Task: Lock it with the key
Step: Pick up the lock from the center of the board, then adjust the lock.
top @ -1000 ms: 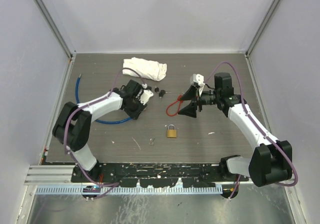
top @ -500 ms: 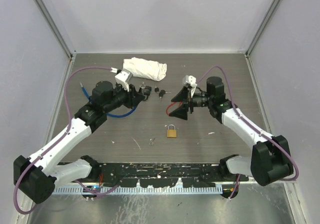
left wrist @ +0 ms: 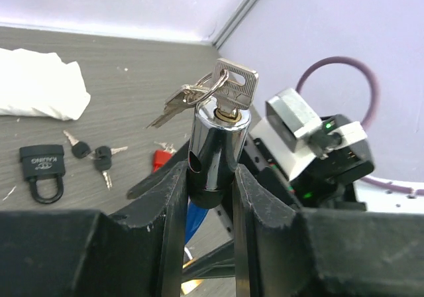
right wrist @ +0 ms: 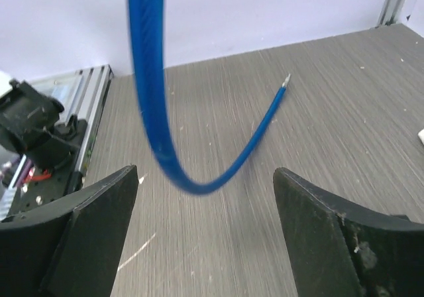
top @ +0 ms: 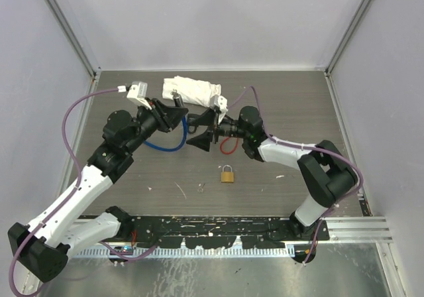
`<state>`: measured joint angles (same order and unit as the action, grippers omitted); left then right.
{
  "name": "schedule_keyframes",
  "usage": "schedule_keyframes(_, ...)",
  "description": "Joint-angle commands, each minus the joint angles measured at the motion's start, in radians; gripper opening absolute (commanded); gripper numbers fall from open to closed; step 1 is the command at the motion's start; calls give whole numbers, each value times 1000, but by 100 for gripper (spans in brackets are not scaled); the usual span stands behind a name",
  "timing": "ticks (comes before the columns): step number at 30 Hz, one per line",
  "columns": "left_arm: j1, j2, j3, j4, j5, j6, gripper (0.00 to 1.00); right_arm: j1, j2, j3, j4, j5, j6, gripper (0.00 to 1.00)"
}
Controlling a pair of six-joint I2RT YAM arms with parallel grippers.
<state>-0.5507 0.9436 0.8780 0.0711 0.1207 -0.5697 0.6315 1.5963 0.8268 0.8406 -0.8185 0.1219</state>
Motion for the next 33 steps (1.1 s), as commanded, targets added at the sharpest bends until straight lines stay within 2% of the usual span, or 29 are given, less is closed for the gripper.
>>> schedule_keyframes(1, -5, -22, 47, 158, -44, -140, 0, 43, 40, 123, 175, -2, 121, 85)
schedule_keyframes(2, -5, -20, 49, 167, -49, -153, 0, 49, 54, 145, 170, -15, 138, 81)
schedule_keyframes(6, -5, -26, 57, 173, -95, -176, 0, 56, 81, 199, 163, -54, 215, 58)
schedule_keyframes(9, -5, -33, 67, 164, -125, -175, 0, 56, 58, 218, 90, -94, 175, 19)
schedule_keyframes(11, -5, -37, 83, 147, -132, -168, 2, 50, 32, 250, 4, -121, 133, 3)
schedule_keyframes(14, -5, -58, 100, 103, -140, -157, 36, 3, 7, 327, -55, -171, 187, 1)
schedule_keyframes(15, -5, -75, 104, 71, -142, -142, 45, -22, 3, 361, -57, -194, 222, 1)
schedule_keyframes(19, -4, -168, 93, -17, -153, -99, 69, -136, 7, 524, -67, -252, 358, 1)
schedule_keyframes(21, -5, -237, 81, -72, -152, -77, 75, -174, 13, 595, -101, -282, 413, 1)
schedule_keyframes(23, -5, -297, 62, -135, -134, -43, 78, -201, 17, 676, -209, -323, 418, 1)
schedule_keyframes(27, -4, -414, 11, -223, -37, 73, 85, -246, 42, 936, -692, -396, 273, 1)
schedule_keyframes(28, -4, -437, 2, -239, -8, 104, 86, -259, 43, 977, -753, -410, 269, 1)
schedule_keyframes(32, -4, -478, -12, -275, 109, 157, 99, -325, 32, 1058, -777, -470, 367, 1)
schedule_keyframes(33, -4, -474, -10, -276, 138, 162, 99, -334, 31, 1076, -777, -484, 393, 1)
